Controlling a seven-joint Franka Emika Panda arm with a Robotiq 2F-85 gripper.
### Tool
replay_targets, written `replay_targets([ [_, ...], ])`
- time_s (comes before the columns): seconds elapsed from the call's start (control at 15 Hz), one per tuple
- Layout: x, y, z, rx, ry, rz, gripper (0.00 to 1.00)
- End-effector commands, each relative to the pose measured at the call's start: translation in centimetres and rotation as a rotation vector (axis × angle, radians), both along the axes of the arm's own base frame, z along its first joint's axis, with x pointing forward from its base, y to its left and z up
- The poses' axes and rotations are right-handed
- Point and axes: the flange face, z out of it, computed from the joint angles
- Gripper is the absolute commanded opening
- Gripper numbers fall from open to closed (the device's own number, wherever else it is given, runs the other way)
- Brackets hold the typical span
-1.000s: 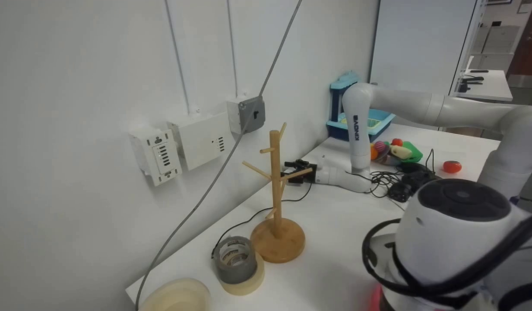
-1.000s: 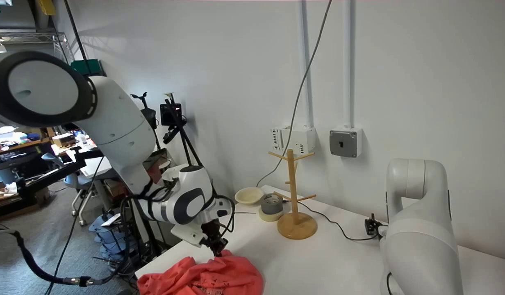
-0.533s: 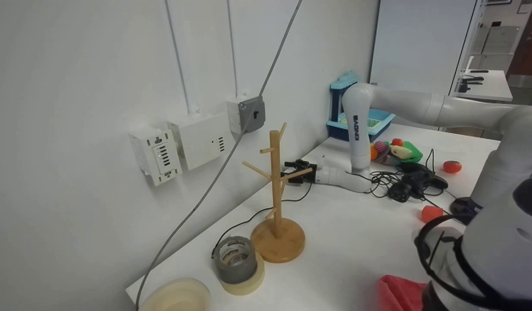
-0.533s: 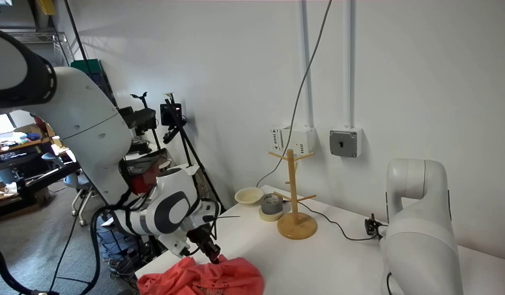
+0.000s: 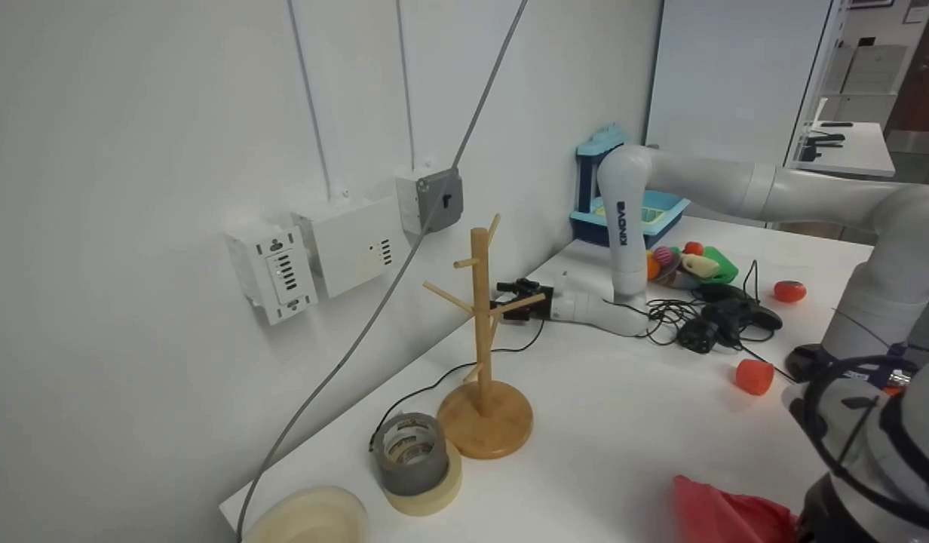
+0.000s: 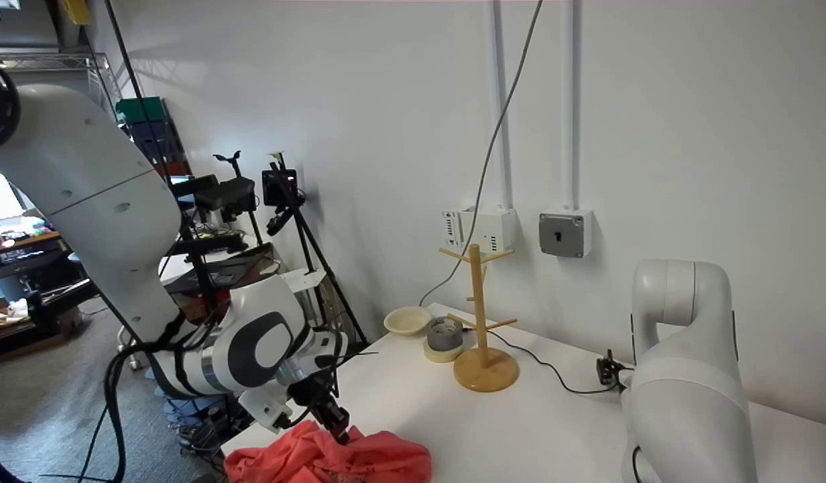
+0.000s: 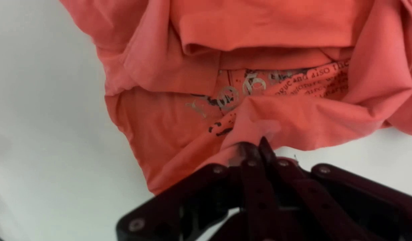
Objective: Fold the sweatshirt
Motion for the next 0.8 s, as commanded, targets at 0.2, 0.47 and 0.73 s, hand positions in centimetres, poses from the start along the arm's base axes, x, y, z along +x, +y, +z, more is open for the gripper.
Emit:
replay_targets([
  [0.2,-2.4,-3.7,1.1,0.0,0.022,0.058,0.01],
  [0.47,-1.2,-5.6,1.3,-0.041,0.005,0.018,0.01],
  [0.73,-1.4,-7.3,1.5,-0.07,-0.002,-0.017,0.01],
])
